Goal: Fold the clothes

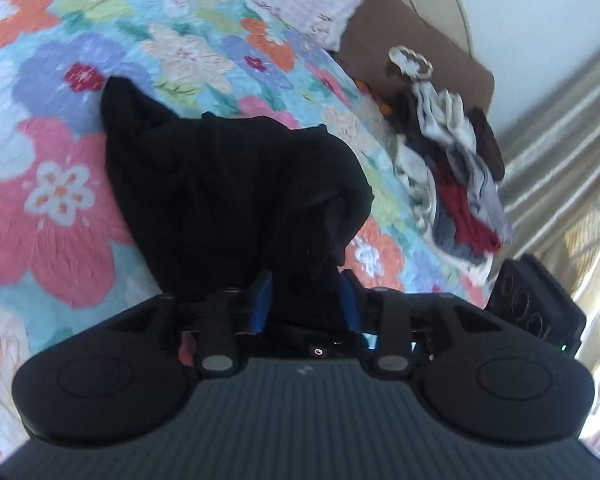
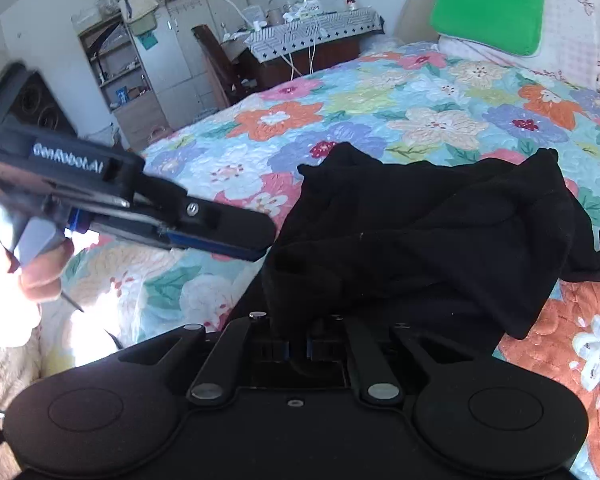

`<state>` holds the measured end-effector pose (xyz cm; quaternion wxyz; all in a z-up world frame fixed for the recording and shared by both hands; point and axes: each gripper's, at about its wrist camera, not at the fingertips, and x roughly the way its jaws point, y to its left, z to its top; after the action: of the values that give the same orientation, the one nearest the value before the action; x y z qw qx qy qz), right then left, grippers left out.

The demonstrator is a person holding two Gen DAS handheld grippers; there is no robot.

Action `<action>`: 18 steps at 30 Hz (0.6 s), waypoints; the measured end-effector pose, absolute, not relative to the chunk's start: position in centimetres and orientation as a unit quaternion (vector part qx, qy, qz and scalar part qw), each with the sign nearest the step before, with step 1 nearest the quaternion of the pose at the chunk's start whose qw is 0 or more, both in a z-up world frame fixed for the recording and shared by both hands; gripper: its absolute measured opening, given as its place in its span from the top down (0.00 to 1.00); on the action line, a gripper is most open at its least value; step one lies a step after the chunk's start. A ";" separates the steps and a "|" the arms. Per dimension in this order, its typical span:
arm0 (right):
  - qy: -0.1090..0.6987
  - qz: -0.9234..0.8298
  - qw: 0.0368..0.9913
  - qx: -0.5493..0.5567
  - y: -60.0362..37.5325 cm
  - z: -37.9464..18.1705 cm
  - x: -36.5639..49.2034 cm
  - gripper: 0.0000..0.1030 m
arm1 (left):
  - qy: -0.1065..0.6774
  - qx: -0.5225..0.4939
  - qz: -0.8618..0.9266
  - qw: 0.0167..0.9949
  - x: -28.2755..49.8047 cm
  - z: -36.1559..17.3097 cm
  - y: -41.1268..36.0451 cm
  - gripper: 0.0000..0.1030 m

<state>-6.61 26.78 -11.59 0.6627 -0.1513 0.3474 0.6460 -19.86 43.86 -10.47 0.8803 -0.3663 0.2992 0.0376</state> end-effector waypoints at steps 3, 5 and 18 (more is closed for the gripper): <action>0.363 0.637 0.664 -0.145 27.0 -12.7 -6.3 0.90 | 0.304 -0.331 0.019 0.893 -18.4 -10.3 43.8 0.59; 0.364 0.639 0.662 -0.144 26.7 -12.7 -6.4 0.88 | 0.291 -0.358 0.004 0.887 -18.3 -11.1 44.0 0.59; 0.381 0.629 0.678 -0.020 20.1 -8.3 1.2 0.50 | 0.316 -0.326 0.007 0.891 -17.3 -12.2 41.9 0.59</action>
<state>1.24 20.15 -8.33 0.6778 -0.0200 0.3808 0.6286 -17.29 41.91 -12.19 0.8906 -0.3265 0.3164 0.0074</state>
